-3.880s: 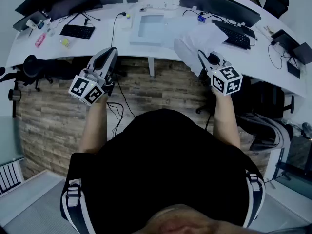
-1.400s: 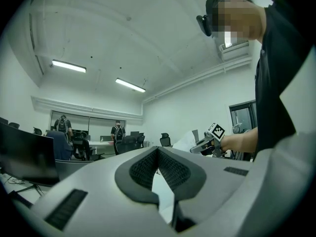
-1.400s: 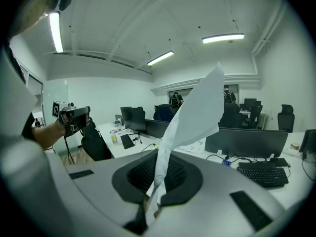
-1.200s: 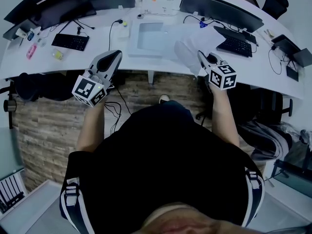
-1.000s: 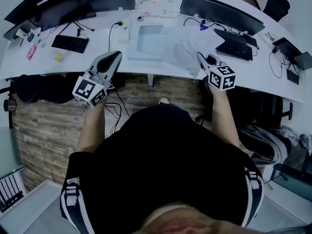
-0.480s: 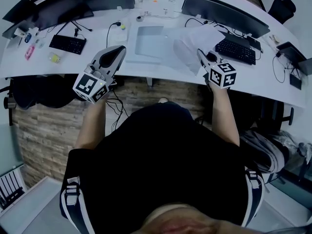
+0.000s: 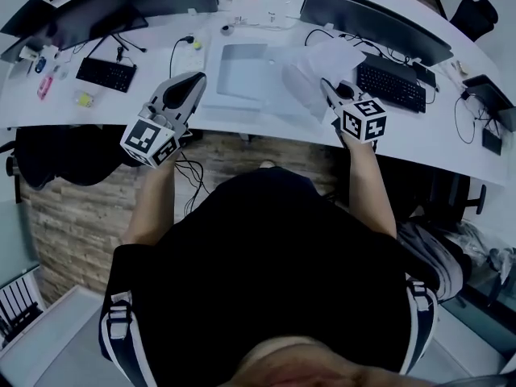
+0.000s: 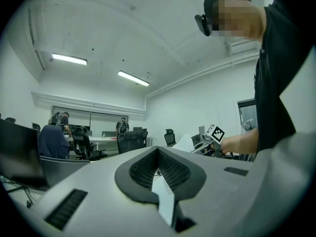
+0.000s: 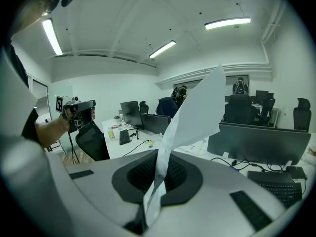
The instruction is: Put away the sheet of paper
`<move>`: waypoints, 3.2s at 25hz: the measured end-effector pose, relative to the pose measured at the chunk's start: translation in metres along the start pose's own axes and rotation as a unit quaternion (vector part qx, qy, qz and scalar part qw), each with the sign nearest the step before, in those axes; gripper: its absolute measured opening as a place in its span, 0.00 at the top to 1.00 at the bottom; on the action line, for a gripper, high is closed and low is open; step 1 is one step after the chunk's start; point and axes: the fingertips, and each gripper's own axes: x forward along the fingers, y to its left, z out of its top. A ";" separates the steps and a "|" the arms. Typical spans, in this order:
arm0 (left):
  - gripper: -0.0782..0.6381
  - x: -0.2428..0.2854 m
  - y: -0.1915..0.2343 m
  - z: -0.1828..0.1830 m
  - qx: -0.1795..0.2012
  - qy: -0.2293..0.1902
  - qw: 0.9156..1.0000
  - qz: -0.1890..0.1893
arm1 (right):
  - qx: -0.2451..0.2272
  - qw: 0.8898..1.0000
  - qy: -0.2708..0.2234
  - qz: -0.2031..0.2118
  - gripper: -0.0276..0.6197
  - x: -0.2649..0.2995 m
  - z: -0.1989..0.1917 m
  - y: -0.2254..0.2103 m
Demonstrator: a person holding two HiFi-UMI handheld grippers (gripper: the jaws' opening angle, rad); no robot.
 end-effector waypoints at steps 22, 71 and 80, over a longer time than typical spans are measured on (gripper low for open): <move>0.86 0.067 0.016 -0.011 -0.007 0.018 1.000 0.022 | -0.018 0.999 0.019 0.047 0.94 0.037 0.005 -0.050; 0.86 0.050 0.044 -0.024 -0.024 0.021 0.998 0.045 | -0.018 0.995 0.055 0.085 0.94 0.058 -0.008 -0.031; 0.86 0.052 0.062 -0.028 -0.024 0.022 0.999 0.031 | -0.001 0.995 0.068 0.078 0.94 0.066 -0.019 -0.027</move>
